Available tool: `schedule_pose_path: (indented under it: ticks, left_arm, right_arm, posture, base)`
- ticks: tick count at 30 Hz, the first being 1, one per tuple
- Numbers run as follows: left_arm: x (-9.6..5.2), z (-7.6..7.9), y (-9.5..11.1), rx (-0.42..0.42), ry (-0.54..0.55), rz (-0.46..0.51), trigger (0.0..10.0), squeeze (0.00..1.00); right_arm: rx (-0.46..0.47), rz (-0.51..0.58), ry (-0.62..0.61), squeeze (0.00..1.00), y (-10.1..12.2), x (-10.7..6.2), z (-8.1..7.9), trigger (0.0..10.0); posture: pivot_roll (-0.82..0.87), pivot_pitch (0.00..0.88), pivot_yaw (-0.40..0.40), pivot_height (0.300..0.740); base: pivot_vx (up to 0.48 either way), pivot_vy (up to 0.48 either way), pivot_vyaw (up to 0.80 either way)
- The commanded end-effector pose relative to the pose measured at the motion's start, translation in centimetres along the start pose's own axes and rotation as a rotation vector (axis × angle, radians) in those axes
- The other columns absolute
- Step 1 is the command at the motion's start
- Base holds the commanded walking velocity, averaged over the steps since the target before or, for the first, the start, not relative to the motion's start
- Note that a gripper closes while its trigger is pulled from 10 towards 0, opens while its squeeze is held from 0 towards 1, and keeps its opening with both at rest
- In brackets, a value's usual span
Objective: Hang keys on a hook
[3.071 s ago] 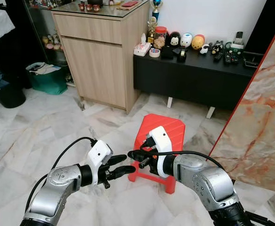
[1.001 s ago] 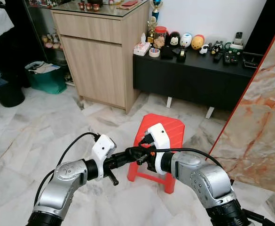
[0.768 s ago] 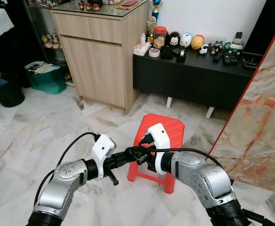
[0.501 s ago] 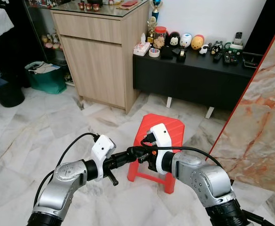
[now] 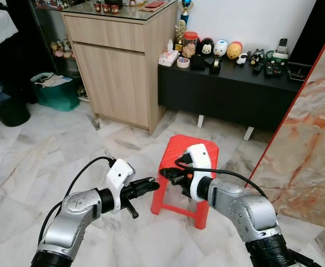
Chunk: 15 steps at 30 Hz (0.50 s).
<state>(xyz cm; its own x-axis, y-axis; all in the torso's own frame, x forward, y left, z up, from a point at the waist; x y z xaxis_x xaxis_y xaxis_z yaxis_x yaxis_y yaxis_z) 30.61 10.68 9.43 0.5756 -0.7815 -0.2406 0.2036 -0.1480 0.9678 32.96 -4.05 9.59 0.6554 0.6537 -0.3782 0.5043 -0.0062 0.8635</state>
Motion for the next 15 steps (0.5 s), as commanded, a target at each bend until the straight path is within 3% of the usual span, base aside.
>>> schedule_pose_path:
  ticks: [1, 6, 7, 8, 11, 13, 14, 15]
  left_arm:
    - [-0.2, -0.1, 0.0, -0.010, -0.003, 0.012, 0.0, 0.00]
    - [-0.2, 0.0, -0.2, -0.012, -0.005, 0.002, 0.0, 0.00]
    - [-0.4, -0.2, -0.5, -0.012, 0.000, -0.010, 0.0, 0.00]
    - [-0.4, -0.2, -0.5, -0.012, 0.000, -0.010, 0.0, 0.00]
    - [-1.1, -0.9, -1.4, -0.005, 0.034, -0.042, 0.0, 0.00]
    - [-1.1, -0.9, -1.4, -0.005, 0.034, -0.042, 0.0, 0.00]
    - [-1.4, -1.1, -1.7, -0.010, 0.050, -0.051, 0.0, 0.00]
    - [-1.4, -1.1, -1.7, -0.010, 0.050, -0.051, 0.0, 0.00]
  right_arm:
    - [0.009, 0.039, -0.010, 0.00, 1.1, 0.1, 0.2, 10.0]
    - [0.079, 0.129, -0.049, 0.00, 3.0, -0.2, 1.2, 10.0]
    - [0.096, 0.160, -0.100, 0.00, 3.6, -0.4, 2.4, 10.0]
    - [0.096, 0.160, -0.100, 0.00, 3.6, -0.4, 2.4, 10.0]
    - [0.143, 0.203, -0.255, 0.00, 4.0, -1.1, 5.9, 10.0]
    - [0.143, 0.203, -0.255, 0.00, 4.0, -1.1, 5.9, 10.0]
    - [0.169, 0.199, -0.309, 0.00, 3.5, -1.4, 7.3, 10.0]
    - [0.169, 0.199, -0.309, 0.00, 3.5, -1.4, 7.3, 10.0]
  posture:
    - [0.04, 0.000, -0.068, 0.736]
    - [0.05, 0.000, -0.070, 0.736]
    - [0.05, 0.000, -0.070, 0.736]
    - [0.05, 0.000, -0.070, 0.736]
    - [0.04, 0.000, -0.067, 0.736]
    - [0.04, 0.000, -0.067, 0.736]
    - [0.05, 0.000, -0.067, 0.736]
    - [0.05, 0.000, -0.067, 0.736]
  base:
    - [0.000, 0.000, 0.00]
    - [0.000, 0.000, 0.00]
    - [0.000, 0.000, 0.00]
    - [0.000, 0.000, 0.00]
    - [0.000, 0.000, 0.00]
    - [0.000, 0.000, 0.00]
    - [0.000, 0.000, 0.00]
    - [0.000, 0.000, 0.00]
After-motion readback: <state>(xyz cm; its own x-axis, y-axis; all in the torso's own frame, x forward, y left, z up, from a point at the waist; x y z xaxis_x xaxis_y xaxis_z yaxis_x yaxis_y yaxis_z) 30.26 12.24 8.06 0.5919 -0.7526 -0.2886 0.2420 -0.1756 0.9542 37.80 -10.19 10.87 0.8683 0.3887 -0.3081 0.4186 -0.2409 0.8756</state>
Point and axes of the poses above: a point about 5 cm out from each wrist's last joint towards the gripper, its own x axis pointing out of the wrist towards the gripper, its own y axis along the axis of the wrist's last joint, z = x × y, the point moved 5 cm from there along x, pointing out of the wrist towards the gripper, and after that the axes turned 4 degrees about -x, right-handed, at the moved point
